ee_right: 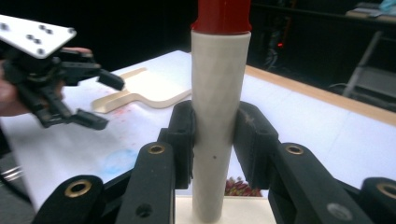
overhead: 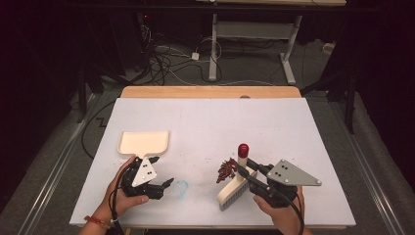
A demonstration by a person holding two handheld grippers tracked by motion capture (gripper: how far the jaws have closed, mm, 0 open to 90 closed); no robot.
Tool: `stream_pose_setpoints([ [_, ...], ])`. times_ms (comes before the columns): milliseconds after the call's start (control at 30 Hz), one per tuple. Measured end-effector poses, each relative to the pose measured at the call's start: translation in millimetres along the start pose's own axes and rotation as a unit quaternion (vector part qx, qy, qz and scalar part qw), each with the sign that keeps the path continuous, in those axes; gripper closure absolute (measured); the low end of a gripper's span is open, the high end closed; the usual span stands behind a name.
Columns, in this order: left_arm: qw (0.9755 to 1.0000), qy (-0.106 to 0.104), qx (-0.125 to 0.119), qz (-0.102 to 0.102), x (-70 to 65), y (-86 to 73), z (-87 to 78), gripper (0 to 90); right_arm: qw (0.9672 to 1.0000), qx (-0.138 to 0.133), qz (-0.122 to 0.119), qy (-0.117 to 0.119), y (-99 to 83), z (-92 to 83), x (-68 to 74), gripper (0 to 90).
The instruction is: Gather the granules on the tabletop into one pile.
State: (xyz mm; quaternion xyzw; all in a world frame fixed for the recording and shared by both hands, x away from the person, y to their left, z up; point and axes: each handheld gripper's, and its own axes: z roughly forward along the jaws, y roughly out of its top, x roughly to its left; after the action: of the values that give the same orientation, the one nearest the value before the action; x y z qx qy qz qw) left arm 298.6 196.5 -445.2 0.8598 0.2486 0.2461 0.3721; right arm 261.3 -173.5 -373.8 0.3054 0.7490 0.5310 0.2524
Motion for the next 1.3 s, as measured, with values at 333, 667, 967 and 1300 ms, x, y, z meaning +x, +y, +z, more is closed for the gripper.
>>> stream_pose_setpoints([
  [333,1.0,0.002,-0.001,-0.002,0.3,-1.4,-2.3,17.5,0.9993,-0.007,-0.019,-0.032,8.9,24.2,-25.1,69.6],
  [667,1.0,0.003,0.001,-0.002,-0.3,-1.8,-2.6,17.5,0.9985,-0.027,-0.022,0.043,16.0,1.1,-75.9,69.6],
  [967,0.9999,0.007,-0.002,-0.006,2.4,-2.2,-4.0,17.5,0.9971,-0.009,-0.013,0.075,14.0,-8.5,-54.5,69.6],
  [1300,0.9998,0.014,-0.007,-0.011,5.2,-2.9,-7.0,17.5,0.9841,-0.06,-0.043,0.161,48.6,16.5,26.5,69.6],
])
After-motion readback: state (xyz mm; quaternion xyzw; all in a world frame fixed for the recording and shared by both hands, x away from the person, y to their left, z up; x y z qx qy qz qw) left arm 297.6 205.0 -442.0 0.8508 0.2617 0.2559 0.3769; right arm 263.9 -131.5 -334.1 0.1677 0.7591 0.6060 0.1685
